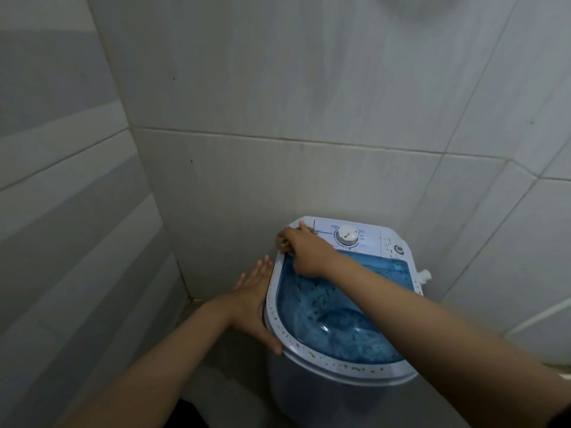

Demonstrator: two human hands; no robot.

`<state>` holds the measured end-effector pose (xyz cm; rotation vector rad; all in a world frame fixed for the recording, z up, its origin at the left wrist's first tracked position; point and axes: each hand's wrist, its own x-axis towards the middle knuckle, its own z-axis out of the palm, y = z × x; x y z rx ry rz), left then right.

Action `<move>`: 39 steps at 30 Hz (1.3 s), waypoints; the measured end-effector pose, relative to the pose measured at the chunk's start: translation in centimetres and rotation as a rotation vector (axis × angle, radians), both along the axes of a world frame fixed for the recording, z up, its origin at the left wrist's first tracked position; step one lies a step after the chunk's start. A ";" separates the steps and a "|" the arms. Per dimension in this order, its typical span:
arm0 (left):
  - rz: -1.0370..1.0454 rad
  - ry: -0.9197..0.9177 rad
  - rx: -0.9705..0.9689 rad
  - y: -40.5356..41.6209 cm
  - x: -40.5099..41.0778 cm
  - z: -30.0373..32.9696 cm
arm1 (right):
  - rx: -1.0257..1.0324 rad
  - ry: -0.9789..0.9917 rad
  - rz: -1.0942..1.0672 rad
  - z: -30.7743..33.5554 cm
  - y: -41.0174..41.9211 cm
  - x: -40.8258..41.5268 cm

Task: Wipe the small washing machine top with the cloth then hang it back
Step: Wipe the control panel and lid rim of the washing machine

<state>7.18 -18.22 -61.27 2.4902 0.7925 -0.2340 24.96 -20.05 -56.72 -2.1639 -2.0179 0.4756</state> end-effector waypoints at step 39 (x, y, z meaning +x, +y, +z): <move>0.031 -0.036 0.034 -0.3 -0.5 -0.3 | 0.178 0.059 0.292 -2.3 -19.8 -0.8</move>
